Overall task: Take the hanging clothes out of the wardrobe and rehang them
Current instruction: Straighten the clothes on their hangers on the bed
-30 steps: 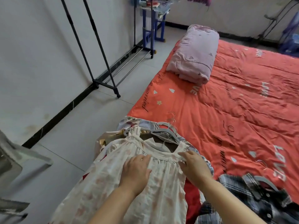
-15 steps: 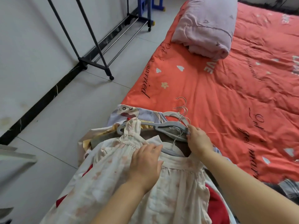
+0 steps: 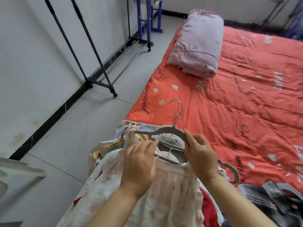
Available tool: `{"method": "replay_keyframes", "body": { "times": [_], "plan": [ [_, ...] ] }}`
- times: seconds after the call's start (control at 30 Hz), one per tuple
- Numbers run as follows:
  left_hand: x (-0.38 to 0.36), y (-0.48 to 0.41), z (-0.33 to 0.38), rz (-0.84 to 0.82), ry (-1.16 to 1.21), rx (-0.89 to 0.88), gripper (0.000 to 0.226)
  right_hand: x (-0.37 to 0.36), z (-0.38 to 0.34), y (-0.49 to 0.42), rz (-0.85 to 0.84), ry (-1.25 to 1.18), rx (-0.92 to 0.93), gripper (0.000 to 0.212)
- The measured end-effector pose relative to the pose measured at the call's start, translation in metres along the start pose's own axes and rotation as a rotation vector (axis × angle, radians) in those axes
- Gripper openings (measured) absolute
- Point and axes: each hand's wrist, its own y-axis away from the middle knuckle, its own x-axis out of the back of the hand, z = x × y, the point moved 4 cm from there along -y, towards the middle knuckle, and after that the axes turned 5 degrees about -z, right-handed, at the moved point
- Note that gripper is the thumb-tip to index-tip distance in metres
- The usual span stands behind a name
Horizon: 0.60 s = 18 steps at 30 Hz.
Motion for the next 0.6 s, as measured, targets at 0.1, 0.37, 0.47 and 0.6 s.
{"method": "replay_keyframes", "body": {
  "times": [0.1,0.37,0.47,0.6],
  "plan": [
    [0.042,0.005,0.023,0.051,-0.045,-0.006,0.043,0.049,-0.034,0.013,0.057,-0.044,0.028,0.037],
    [0.151,0.049,0.092,0.133,-0.192,-0.077,0.043,0.186,-0.103,0.061,0.219,-0.198,0.074,0.036],
    [0.184,0.071,0.121,0.176,-0.232,-0.178,0.042,0.233,-0.124,0.082,0.264,-0.195,0.079,0.037],
    [0.211,0.102,0.149,0.219,-0.236,-0.268,0.045,0.292,-0.150,0.118,0.321,-0.125,0.098,0.033]
  ]
}}
